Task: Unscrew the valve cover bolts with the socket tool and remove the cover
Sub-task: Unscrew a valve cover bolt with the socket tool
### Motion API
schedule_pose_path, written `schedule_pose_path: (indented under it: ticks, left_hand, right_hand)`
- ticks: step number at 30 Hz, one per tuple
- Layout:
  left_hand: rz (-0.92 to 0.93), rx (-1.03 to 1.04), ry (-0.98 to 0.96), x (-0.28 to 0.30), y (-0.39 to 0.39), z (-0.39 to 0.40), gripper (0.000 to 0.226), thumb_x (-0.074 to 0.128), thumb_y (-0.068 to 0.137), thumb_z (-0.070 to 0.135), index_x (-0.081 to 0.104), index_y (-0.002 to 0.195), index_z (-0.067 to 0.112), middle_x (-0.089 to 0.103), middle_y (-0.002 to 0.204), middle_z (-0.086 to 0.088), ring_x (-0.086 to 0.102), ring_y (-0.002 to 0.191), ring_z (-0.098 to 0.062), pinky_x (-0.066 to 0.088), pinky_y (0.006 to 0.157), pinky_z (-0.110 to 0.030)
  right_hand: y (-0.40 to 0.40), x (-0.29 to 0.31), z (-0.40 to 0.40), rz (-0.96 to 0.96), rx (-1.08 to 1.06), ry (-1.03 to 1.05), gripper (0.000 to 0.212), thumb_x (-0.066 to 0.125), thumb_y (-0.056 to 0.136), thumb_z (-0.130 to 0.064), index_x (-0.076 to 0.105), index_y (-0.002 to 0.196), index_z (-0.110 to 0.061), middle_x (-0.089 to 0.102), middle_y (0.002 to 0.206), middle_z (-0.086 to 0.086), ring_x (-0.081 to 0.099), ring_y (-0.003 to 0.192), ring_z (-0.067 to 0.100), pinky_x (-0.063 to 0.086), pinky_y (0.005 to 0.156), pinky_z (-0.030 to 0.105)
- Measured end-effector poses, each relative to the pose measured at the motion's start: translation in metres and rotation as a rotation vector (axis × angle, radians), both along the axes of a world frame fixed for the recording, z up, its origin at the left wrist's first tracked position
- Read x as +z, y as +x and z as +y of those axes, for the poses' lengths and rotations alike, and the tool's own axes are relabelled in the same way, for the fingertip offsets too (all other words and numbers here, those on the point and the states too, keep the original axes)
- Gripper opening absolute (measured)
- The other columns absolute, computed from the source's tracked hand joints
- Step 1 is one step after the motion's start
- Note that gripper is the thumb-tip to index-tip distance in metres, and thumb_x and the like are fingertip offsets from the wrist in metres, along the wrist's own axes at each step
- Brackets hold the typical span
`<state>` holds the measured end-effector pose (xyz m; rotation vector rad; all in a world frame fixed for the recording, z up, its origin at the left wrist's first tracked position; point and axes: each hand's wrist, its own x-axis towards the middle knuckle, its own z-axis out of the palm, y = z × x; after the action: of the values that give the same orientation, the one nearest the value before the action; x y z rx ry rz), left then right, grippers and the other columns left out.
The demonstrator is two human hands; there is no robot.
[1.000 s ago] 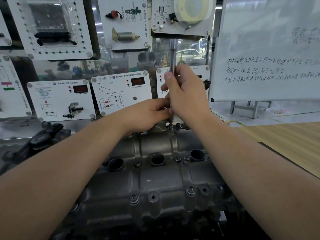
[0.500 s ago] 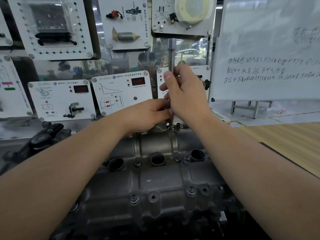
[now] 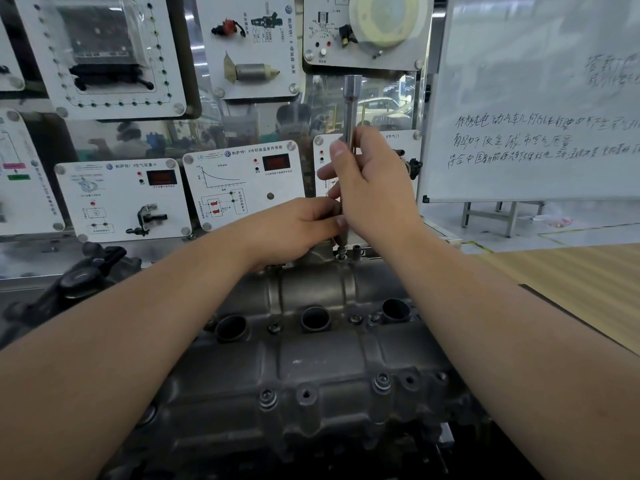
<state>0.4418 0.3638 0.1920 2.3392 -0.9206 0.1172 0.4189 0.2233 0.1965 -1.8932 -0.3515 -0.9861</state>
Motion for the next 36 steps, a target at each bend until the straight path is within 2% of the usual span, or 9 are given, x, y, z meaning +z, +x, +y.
schedule_pose_path:
  ticks: [4, 8, 12, 17, 21, 25, 27, 31, 36]
  left_hand:
    - [0.005, 0.001, -0.015, -0.001, -0.0004, 0.0004, 0.024, 0.048, 0.108, 0.035, 0.068, 0.117, 0.024, 0.074, 0.102, 0.004, 0.063, 0.085, -0.003, 0.046, 0.074, -0.019]
    - [-0.023, 0.0, 0.009, 0.0012, -0.0024, -0.0001, 0.024, 0.049, 0.108, 0.038, 0.067, 0.117, 0.027, 0.074, 0.106, -0.009, 0.067, 0.097, -0.026, 0.052, 0.087, -0.041]
    - [-0.026, 0.017, 0.038, 0.0026, -0.0038, -0.0012, 0.03, 0.049, 0.107, 0.041, 0.068, 0.118, 0.02, 0.073, 0.11, -0.016, 0.065, 0.107, -0.037, 0.048, 0.099, -0.054]
    - [-0.004, 0.002, -0.011, 0.0006, -0.0021, 0.0004, 0.029, 0.047, 0.109, 0.035, 0.067, 0.121, 0.017, 0.074, 0.109, 0.001, 0.065, 0.107, -0.02, 0.049, 0.095, -0.034]
    - [-0.01, -0.014, -0.034, 0.0002, -0.0025, 0.0002, 0.027, 0.047, 0.109, 0.029, 0.066, 0.123, 0.014, 0.074, 0.109, 0.002, 0.064, 0.089, 0.006, 0.042, 0.073, -0.007]
    - [-0.02, -0.011, -0.008, 0.0018, -0.0031, -0.0004, 0.026, 0.05, 0.108, 0.033, 0.066, 0.122, 0.018, 0.074, 0.109, -0.002, 0.064, 0.106, -0.03, 0.05, 0.094, -0.039]
    - [-0.024, -0.003, 0.007, 0.0023, -0.0019, -0.0005, 0.027, 0.051, 0.107, 0.035, 0.065, 0.122, 0.017, 0.073, 0.111, -0.006, 0.064, 0.108, -0.034, 0.048, 0.098, -0.049]
    - [-0.012, 0.013, -0.003, 0.0001, 0.0004, -0.0002, 0.031, 0.048, 0.108, 0.036, 0.066, 0.125, 0.016, 0.073, 0.117, -0.002, 0.065, 0.113, -0.026, 0.047, 0.103, -0.046]
    - [0.007, -0.005, -0.027, -0.0004, -0.0001, 0.0005, 0.032, 0.046, 0.109, 0.034, 0.065, 0.129, 0.017, 0.072, 0.123, 0.001, 0.063, 0.12, -0.016, 0.044, 0.107, -0.031]
  right_hand:
    - [-0.0001, 0.0013, 0.0025, 0.012, 0.001, -0.006, 0.028, 0.043, 0.107, -0.036, 0.053, 0.082, -0.028, 0.072, 0.083, -0.013, 0.065, 0.067, 0.01, 0.058, 0.07, 0.044]
    - [-0.0011, 0.0011, 0.0022, 0.009, -0.009, -0.022, 0.028, 0.045, 0.106, -0.04, 0.058, 0.085, -0.027, 0.071, 0.08, -0.014, 0.064, 0.067, 0.003, 0.059, 0.071, 0.042]
    - [0.0018, -0.0005, -0.0003, 0.0, 0.02, 0.026, 0.02, 0.054, 0.102, -0.043, 0.057, 0.113, -0.026, 0.074, 0.082, -0.012, 0.068, 0.07, 0.004, 0.061, 0.068, 0.043]
    - [0.0047, -0.0009, 0.0001, -0.036, 0.009, 0.013, 0.007, 0.05, 0.105, -0.035, 0.054, 0.102, -0.031, 0.073, 0.082, -0.012, 0.067, 0.064, 0.005, 0.057, 0.062, 0.031]
    - [0.0017, 0.0017, 0.0013, -0.029, -0.006, 0.027, 0.02, 0.046, 0.105, -0.032, 0.056, 0.088, -0.031, 0.072, 0.08, -0.012, 0.066, 0.062, 0.008, 0.056, 0.058, 0.028]
    - [-0.001, 0.0015, 0.0018, -0.036, -0.012, 0.016, 0.029, 0.055, 0.101, -0.039, 0.065, 0.095, -0.013, 0.073, 0.082, 0.003, 0.068, 0.072, 0.023, 0.058, 0.07, 0.046]
    - [-0.0007, 0.0009, 0.0011, -0.042, -0.007, 0.006, 0.031, 0.057, 0.1, -0.038, 0.065, 0.098, -0.008, 0.073, 0.083, 0.009, 0.068, 0.073, 0.028, 0.057, 0.071, 0.049]
    - [0.0049, -0.0007, -0.0018, -0.027, -0.001, 0.016, 0.012, 0.053, 0.103, -0.035, 0.052, 0.111, -0.026, 0.075, 0.087, -0.009, 0.069, 0.068, 0.008, 0.059, 0.071, 0.037]
    - [0.0049, -0.0006, -0.0012, -0.022, 0.044, 0.047, 0.003, 0.049, 0.105, -0.032, 0.049, 0.107, -0.029, 0.073, 0.084, -0.014, 0.068, 0.061, 0.007, 0.054, 0.049, 0.025]
